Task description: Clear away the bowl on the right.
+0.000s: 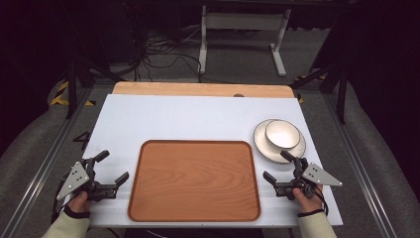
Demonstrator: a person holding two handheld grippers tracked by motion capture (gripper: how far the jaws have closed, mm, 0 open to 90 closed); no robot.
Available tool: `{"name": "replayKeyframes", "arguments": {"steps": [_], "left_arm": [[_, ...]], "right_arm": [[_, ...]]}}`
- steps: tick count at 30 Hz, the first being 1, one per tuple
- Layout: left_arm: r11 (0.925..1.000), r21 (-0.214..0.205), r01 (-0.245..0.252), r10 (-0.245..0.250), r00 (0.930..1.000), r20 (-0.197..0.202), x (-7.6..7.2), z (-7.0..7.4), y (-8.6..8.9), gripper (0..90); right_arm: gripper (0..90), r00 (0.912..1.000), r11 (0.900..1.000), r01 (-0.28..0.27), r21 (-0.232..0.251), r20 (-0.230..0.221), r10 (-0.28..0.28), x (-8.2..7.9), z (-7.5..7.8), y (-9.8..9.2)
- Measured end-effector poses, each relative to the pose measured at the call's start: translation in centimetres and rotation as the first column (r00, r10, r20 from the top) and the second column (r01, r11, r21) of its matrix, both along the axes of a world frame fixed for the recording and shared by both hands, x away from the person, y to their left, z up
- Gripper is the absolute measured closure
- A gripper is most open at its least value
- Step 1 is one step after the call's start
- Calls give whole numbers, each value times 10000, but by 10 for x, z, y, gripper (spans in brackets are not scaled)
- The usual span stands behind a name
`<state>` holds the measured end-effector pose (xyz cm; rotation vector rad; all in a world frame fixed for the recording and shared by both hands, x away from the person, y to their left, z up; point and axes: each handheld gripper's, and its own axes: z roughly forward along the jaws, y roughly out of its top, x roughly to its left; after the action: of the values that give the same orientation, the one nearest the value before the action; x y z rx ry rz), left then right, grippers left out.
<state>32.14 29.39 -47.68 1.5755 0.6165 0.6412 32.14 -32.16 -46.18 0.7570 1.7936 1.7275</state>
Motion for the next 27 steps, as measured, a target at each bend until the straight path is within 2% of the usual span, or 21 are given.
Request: {"name": "replayKeyframes", "arguments": {"steps": [15,27], "left_arm": [[10000,0,6,-6,10000,25,0,0,0,2],[10000,-4,8,-8,10000,29,0,0,0,3]], "right_arm": [[3,9999,10000,-7,-79,-112,6,1,1,1],[26,9995,9999,138,76,-281,-136,2,1,0]]}}
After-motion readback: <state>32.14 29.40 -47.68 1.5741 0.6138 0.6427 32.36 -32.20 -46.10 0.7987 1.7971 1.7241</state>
